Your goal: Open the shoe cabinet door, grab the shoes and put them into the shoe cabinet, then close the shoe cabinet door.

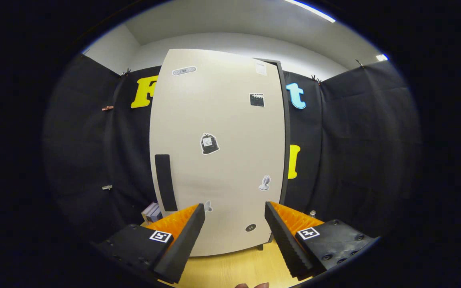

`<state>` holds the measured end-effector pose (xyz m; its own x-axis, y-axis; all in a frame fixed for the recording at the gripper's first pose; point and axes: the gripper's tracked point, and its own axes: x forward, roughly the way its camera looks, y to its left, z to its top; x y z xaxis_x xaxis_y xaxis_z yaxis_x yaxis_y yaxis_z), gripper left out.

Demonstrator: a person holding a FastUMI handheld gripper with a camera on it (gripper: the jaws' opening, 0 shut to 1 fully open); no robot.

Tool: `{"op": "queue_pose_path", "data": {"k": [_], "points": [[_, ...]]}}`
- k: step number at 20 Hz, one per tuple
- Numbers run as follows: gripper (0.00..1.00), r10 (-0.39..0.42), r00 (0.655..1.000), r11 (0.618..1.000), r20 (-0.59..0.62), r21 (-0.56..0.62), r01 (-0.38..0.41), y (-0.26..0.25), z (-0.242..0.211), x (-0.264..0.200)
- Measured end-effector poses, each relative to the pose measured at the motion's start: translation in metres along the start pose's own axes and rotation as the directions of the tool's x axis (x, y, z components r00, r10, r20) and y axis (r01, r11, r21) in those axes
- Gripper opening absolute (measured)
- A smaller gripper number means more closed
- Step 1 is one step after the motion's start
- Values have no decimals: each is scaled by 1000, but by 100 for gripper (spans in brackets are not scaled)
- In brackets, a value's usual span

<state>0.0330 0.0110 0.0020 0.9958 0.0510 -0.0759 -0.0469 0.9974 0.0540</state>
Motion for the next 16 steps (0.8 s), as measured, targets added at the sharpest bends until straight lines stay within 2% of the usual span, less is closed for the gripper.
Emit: {"op": "queue_pose_path", "data": {"k": [5, 16], "points": [[98, -21, 1000, 1000, 5, 7, 21, -7, 0, 1], [97, -1, 1000, 1000, 1, 3, 1, -4, -4, 1]]}}
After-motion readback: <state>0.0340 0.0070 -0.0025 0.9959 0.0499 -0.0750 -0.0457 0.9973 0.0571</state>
